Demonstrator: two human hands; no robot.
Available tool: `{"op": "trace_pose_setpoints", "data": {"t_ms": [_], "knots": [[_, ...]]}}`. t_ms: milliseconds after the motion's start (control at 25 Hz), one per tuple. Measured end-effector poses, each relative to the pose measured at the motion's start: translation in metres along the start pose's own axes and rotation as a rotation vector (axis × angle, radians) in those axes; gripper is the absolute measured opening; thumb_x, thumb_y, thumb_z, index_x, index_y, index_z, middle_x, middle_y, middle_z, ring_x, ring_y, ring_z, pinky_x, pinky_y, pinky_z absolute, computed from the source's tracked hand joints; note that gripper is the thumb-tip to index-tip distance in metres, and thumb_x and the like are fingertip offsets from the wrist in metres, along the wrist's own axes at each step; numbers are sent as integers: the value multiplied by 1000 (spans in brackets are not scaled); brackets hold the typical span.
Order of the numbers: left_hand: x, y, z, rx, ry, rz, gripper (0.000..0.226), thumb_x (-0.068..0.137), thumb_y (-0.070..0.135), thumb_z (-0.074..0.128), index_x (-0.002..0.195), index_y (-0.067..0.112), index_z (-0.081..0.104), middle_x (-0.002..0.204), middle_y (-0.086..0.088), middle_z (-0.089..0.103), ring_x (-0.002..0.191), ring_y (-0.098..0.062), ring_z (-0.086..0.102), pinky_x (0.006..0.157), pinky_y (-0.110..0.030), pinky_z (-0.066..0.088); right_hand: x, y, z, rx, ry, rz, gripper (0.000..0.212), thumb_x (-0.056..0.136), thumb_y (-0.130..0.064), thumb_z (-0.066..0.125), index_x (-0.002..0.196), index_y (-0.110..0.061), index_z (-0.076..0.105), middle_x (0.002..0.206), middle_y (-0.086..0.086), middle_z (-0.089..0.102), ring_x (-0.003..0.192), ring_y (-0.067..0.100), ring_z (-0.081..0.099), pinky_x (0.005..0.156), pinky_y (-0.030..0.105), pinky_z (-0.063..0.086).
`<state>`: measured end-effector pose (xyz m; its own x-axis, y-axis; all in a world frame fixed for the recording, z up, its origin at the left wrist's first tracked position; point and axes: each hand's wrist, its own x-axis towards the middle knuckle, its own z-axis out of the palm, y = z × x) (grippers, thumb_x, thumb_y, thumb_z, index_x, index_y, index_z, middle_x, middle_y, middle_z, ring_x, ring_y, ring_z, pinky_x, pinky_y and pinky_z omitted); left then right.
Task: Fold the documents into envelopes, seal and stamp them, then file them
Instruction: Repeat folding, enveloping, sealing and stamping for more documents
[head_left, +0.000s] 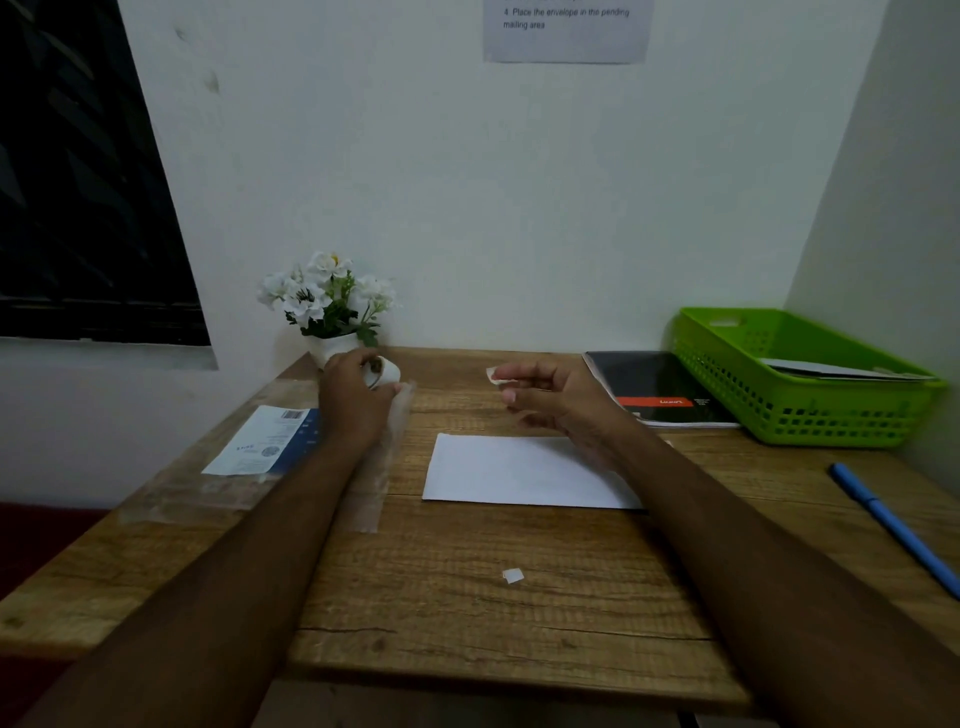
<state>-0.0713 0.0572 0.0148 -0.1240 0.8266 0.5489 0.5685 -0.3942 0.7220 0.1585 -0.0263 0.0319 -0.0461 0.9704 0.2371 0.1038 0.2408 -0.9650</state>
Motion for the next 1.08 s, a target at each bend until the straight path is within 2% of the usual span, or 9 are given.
{"op": "trace_pose_setpoints", "data": {"t_ms": [120, 280, 600, 720, 800, 880, 960, 1000, 1080], "knots": [[10, 3, 11, 97, -165, 119, 45, 70, 9, 79, 113, 3, 65, 115, -15, 61, 106, -26, 58, 95, -35, 46, -1, -1, 3, 39, 21, 17, 27, 87, -26, 67, 108, -10, 72, 102, 5, 73, 80, 16, 65, 67, 25, 53], [22, -3, 21, 235, -248, 202, 46, 69, 9, 79, 113, 5, 66, 114, -14, 62, 107, -25, 55, 85, -27, 39, 0, -2, 1, 56, 55, 11, 26, 93, -27, 59, 104, -7, 72, 89, 2, 71, 71, 12, 64, 63, 25, 51], [28, -13, 35, 269, -251, 212, 39, 73, 24, 78, 109, 13, 66, 109, -10, 66, 98, -23, 59, 75, -30, 42, 1, 1, -1, -21, 30, 29, 24, 89, -25, 66, 106, -11, 73, 104, 8, 73, 74, 11, 64, 66, 26, 50], [29, -18, 37, 324, -263, 170, 49, 74, 36, 77, 115, 12, 62, 110, -11, 66, 98, -25, 60, 74, -31, 42, 1, 1, -2, -38, 19, 21, 18, 86, -20, 69, 103, -15, 74, 104, 3, 74, 74, 11, 65, 68, 28, 51], [30, -18, 37, 340, -272, 95, 60, 71, 42, 78, 117, 9, 56, 114, -12, 63, 102, -27, 58, 77, -33, 44, 1, 0, -1, -37, 30, 14, 17, 84, -17, 71, 101, -18, 73, 100, 3, 74, 72, 11, 66, 67, 30, 52], [28, -13, 32, 363, -245, 81, 70, 71, 41, 78, 125, 7, 49, 126, -15, 57, 113, -30, 53, 90, -40, 45, 1, -1, 0, -22, 44, 5, 22, 83, -13, 73, 103, -21, 70, 94, 5, 74, 67, 10, 66, 63, 29, 52], [26, 0, 27, 270, -164, 177, 64, 76, 36, 76, 127, 7, 52, 129, -14, 56, 116, -27, 51, 96, -41, 43, 2, -2, -2, -42, 50, -9, 29, 83, -9, 72, 109, -21, 66, 92, 7, 73, 64, 10, 66, 59, 27, 53], [23, 9, 23, 141, -159, 233, 53, 77, 34, 75, 121, 9, 59, 121, -11, 61, 108, -22, 57, 92, -38, 46, 1, -2, -2, -54, 54, -8, 30, 84, -9, 71, 110, -20, 65, 92, 7, 73, 64, 10, 66, 58, 26, 53], [11, 32, 15, -171, -314, 298, 33, 76, 38, 74, 101, 16, 70, 95, 0, 71, 85, -10, 64, 77, -29, 52, 0, -1, -2, -64, 70, 5, 27, 84, -11, 71, 110, -15, 67, 91, 6, 73, 65, 10, 66, 57, 23, 54]]}}
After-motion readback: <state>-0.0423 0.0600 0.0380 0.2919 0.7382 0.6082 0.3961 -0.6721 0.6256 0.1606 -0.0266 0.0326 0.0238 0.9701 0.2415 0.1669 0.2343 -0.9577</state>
